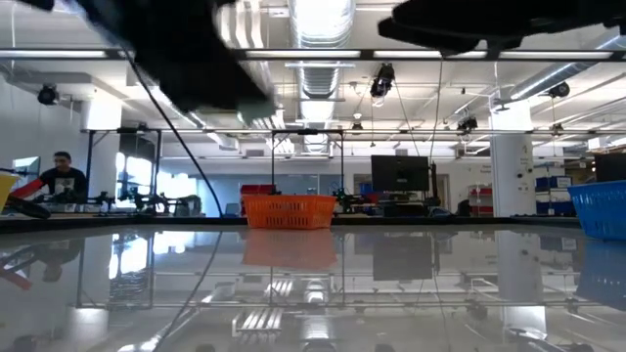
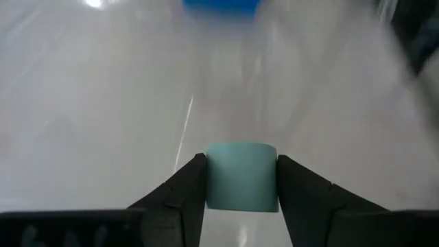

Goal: Sort & place blocks by color
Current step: Put the green block into the yellow bin

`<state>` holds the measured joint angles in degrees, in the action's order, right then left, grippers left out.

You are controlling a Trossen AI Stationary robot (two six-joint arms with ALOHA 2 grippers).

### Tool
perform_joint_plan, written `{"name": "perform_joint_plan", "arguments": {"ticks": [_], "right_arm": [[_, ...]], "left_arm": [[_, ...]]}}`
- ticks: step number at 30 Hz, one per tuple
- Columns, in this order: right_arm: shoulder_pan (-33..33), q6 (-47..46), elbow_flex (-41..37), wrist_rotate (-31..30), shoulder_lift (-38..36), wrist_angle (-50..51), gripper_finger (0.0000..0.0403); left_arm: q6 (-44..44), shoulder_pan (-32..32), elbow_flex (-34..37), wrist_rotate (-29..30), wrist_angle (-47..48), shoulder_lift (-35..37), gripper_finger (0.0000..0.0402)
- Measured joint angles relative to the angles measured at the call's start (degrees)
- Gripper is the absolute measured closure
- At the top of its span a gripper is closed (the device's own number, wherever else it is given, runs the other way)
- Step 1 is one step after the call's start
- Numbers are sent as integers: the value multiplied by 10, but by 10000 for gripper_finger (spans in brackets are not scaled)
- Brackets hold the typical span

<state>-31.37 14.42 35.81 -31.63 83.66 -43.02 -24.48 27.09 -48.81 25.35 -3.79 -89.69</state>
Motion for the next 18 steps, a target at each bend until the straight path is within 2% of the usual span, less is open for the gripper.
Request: {"name": "perform_joint_plan", "arguments": {"ticks": [3, 7, 9, 13, 18], "right_arm": [[-7, 82, 9, -22, 54, -103, 175], [-14, 183, 45, -48, 119, -205, 175], [-17, 220, 71, -68, 146, -235, 175], [-17, 286, 118, -155, 192, -299, 175], [-17, 344, 171, -167, 220, -318, 175]], "left_arm": [[-21, 0, 0, 20, -59, 42, 266], [-22, 2, 14, 22, -188, 67, 266], [-22, 3, 25, 19, -256, 73, 266], [-23, 3, 53, 20, -351, 73, 266], [-38, 3, 84, 20, -456, 66, 266]]}}
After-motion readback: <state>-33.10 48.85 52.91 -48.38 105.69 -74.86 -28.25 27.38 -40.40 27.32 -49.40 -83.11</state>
